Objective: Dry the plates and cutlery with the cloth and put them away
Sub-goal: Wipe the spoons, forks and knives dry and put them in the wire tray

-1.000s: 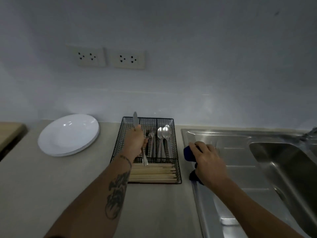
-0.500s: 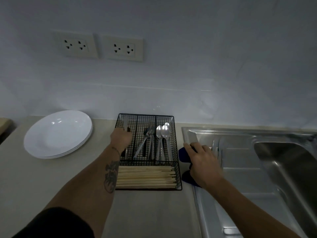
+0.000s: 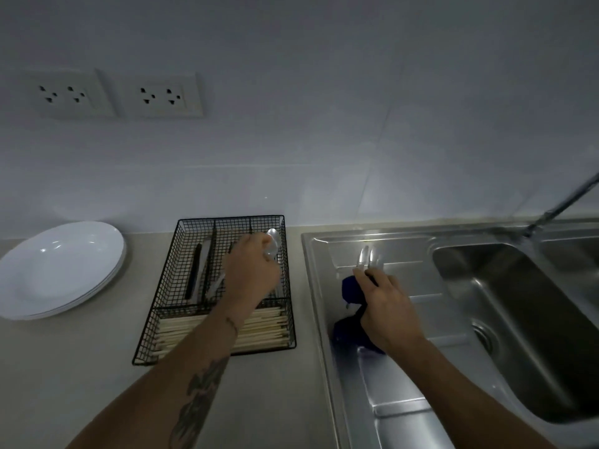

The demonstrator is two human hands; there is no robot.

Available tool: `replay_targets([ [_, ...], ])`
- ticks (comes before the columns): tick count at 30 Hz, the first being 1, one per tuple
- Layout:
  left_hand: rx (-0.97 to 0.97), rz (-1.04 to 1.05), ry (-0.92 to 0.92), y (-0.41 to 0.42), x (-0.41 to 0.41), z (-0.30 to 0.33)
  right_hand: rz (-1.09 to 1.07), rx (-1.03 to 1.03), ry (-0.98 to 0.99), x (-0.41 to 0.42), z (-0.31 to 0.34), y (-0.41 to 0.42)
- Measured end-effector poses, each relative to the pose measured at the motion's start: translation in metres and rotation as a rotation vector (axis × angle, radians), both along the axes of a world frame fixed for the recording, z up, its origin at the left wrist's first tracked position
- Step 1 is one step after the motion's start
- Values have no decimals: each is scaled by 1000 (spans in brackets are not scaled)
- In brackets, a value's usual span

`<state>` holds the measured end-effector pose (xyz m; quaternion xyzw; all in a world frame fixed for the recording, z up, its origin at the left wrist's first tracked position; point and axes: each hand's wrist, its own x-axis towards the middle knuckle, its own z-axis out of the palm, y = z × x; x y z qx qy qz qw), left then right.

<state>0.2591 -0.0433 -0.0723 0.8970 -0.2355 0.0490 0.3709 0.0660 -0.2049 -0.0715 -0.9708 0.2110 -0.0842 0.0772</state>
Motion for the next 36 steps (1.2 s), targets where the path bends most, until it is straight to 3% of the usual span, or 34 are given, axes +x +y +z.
replay_targets([
  [3,9,-229,182,-46,-51,-11,-63,22,3,-31,1,-14],
  [7,144,-317,293,-89,-105,-33,-142,51,5,-69,-1,-29],
  [14,289,-160,266,-126,-126,-59,-151,86,25,-110,-19,-61],
  [20,410,-48,216,-140,-120,-62,-22,157,34,-109,-26,-90],
  [36,471,105,330,-133,-129,-45,168,301,44,-91,-19,-120],
])
